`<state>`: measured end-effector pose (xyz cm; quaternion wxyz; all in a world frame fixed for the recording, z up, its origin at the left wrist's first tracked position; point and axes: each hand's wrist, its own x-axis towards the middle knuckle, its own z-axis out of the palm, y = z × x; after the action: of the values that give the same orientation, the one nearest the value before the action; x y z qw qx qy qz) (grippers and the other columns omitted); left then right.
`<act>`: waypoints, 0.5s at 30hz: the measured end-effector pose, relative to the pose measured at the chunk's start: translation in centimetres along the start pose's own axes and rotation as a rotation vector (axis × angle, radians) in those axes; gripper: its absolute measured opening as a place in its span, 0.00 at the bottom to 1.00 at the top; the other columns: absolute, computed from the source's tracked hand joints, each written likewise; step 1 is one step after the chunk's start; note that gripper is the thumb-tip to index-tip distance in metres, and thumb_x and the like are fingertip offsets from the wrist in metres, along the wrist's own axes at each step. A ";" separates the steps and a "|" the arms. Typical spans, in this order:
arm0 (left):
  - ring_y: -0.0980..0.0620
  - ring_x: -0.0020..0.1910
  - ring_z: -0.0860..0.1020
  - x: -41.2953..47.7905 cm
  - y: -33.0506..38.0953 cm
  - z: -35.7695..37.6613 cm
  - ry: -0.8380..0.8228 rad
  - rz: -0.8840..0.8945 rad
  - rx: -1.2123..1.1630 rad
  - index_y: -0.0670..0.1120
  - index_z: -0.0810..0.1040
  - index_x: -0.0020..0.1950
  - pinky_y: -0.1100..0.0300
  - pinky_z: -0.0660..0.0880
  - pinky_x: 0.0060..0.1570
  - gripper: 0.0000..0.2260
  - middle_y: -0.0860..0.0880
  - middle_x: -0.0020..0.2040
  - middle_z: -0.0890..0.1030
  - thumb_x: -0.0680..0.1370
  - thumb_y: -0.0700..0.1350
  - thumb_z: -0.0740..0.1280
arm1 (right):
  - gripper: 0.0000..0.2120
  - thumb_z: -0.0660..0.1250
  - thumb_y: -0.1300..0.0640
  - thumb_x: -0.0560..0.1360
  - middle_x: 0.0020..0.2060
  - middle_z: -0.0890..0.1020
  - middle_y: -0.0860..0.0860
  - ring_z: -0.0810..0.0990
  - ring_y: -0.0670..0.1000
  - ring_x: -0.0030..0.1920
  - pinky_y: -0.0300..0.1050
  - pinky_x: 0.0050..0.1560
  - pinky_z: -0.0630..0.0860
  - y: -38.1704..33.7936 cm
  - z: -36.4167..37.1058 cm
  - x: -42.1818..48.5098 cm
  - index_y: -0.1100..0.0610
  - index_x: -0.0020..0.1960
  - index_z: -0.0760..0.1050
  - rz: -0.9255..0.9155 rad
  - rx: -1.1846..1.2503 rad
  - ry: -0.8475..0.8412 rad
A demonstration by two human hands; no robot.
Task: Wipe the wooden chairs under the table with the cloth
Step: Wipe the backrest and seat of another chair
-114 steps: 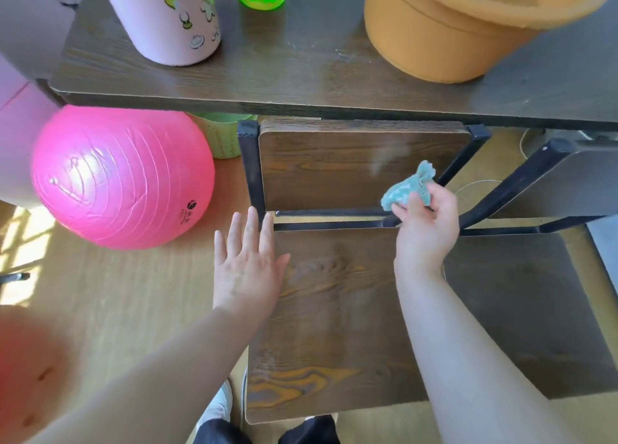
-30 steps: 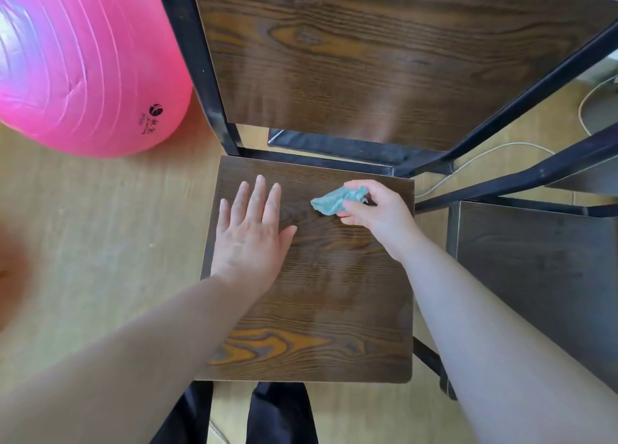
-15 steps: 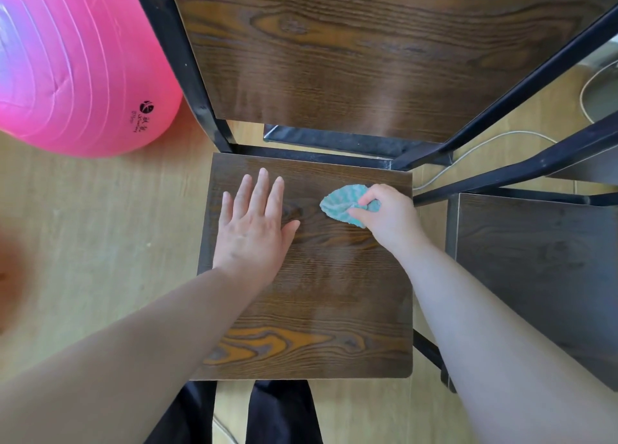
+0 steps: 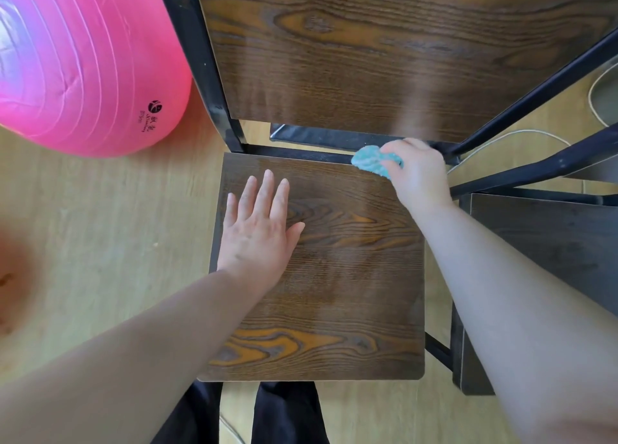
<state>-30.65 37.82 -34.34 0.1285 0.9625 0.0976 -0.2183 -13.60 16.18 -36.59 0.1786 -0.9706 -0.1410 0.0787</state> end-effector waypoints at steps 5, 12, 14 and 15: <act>0.45 0.80 0.38 -0.3 0.0 0.2 -0.012 0.011 -0.005 0.50 0.39 0.81 0.44 0.43 0.78 0.30 0.47 0.82 0.40 0.83 0.60 0.44 | 0.10 0.67 0.59 0.77 0.55 0.81 0.51 0.77 0.55 0.54 0.47 0.52 0.76 0.0 0.6 1.0 0.51 0.58 0.80 -0.008 -0.095 -0.070; 0.45 0.80 0.38 -0.3 0.1 0.1 -0.019 0.016 0.002 0.49 0.39 0.81 0.43 0.43 0.78 0.30 0.47 0.82 0.40 0.83 0.60 0.44 | 0.14 0.74 0.50 0.72 0.51 0.76 0.50 0.73 0.52 0.52 0.44 0.47 0.69 -0.3 0.2 1.7 0.51 0.55 0.77 0.036 -0.052 -0.253; 0.45 0.80 0.38 -0.2 0.2 0.1 -0.021 0.021 0.004 0.49 0.39 0.81 0.43 0.43 0.78 0.30 0.47 0.81 0.40 0.83 0.60 0.44 | 0.10 0.71 0.52 0.75 0.52 0.78 0.54 0.74 0.55 0.53 0.44 0.46 0.70 -0.6 0.2 2.2 0.51 0.55 0.77 0.033 -0.097 -0.258; 0.45 0.80 0.38 -0.2 0.2 0.1 -0.021 0.023 0.003 0.49 0.39 0.81 0.43 0.43 0.78 0.30 0.47 0.81 0.40 0.83 0.60 0.44 | 0.08 0.69 0.52 0.77 0.53 0.78 0.55 0.74 0.56 0.54 0.44 0.47 0.69 -0.8 0.2 2.3 0.50 0.55 0.78 0.046 -0.124 -0.257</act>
<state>-30.83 37.53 -34.29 0.1305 0.9614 0.0848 -0.2268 -11.63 17.70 -36.73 0.0971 -0.9647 -0.1448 0.1976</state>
